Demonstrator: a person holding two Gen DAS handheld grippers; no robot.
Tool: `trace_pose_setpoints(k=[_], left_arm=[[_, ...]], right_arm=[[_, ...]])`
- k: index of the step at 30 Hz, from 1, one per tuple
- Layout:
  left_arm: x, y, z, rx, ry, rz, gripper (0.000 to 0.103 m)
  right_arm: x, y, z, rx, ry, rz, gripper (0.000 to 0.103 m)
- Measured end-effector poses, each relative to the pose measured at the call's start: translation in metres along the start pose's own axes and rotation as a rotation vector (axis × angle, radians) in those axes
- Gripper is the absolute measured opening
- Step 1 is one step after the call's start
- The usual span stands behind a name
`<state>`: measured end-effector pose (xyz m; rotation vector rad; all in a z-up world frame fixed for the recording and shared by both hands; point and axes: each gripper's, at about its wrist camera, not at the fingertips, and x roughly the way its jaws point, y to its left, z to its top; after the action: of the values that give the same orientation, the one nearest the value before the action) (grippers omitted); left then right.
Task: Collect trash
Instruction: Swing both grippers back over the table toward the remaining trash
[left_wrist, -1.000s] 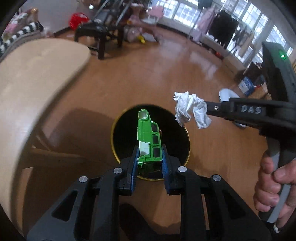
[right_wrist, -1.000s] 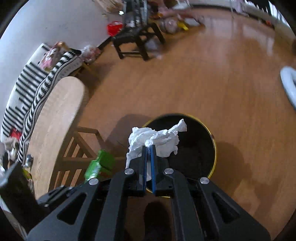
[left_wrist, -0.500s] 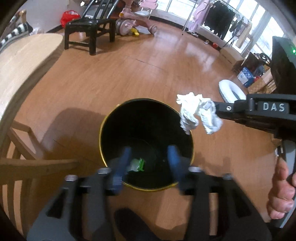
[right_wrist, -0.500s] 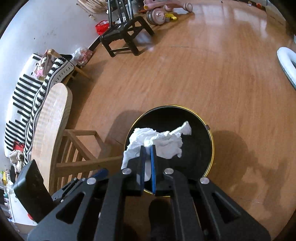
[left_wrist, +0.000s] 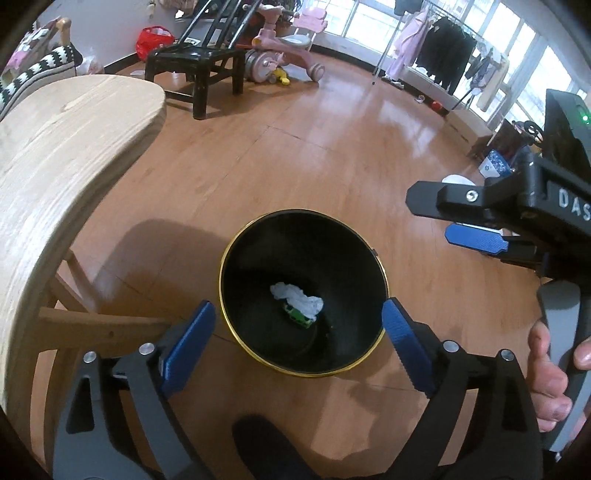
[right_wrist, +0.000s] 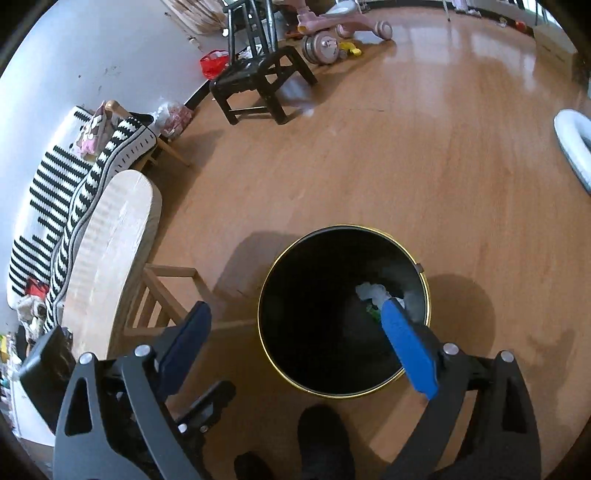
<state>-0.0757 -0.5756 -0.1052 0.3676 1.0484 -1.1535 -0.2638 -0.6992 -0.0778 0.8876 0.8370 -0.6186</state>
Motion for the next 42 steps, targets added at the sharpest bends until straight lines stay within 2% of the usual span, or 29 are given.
trace_pose_setpoints(k=[3,9,13,15,19,22,24,27,32,37,42], left_arm=[[-0.011,0.002,0.0,-0.011,-0.023,0.012,0.091],[-0.045,0.016,0.001,-0.097,-0.065,0.023,0.092],[-0.089,0.035,-0.012,-0.128,-0.117,0.106,0.094],[-0.115,0.05,-0.023,-0.143,-0.129,0.149,0.094],[-0.177,0.092,-0.057,-0.177,-0.172,0.243,0.094],[-0.219,0.138,-0.095,-0.278,-0.203,0.36,0.095],[-0.245,0.174,-0.122,-0.364,-0.183,0.44,0.095],[-0.284,0.217,-0.162,-0.492,-0.206,0.522,0.095],[-0.335,0.26,-0.224,-0.591,-0.24,0.668,0.095],[-0.354,0.291,-0.256,-0.669,-0.216,0.699,0.095],[-0.344,0.311,-0.279,-0.702,-0.188,0.696,0.095]], right_arm=[[-0.006,0.007,-0.001,-0.021,-0.016,-0.01,0.091],[-0.029,0.04,-0.005,-0.133,-0.116,-0.071,0.091],[-0.041,0.088,-0.014,-0.24,-0.175,-0.065,0.096],[-0.041,0.12,-0.022,-0.293,-0.193,-0.036,0.096],[-0.041,0.184,-0.038,-0.372,-0.188,0.07,0.096],[-0.042,0.235,-0.057,-0.446,-0.172,0.162,0.096],[-0.039,0.276,-0.073,-0.503,-0.153,0.216,0.096],[-0.032,0.328,-0.093,-0.56,-0.106,0.286,0.096],[-0.018,0.427,-0.152,-0.744,-0.033,0.36,0.096],[-0.005,0.499,-0.214,-0.905,0.004,0.375,0.096],[0.006,0.53,-0.243,-0.983,0.006,0.358,0.096]])
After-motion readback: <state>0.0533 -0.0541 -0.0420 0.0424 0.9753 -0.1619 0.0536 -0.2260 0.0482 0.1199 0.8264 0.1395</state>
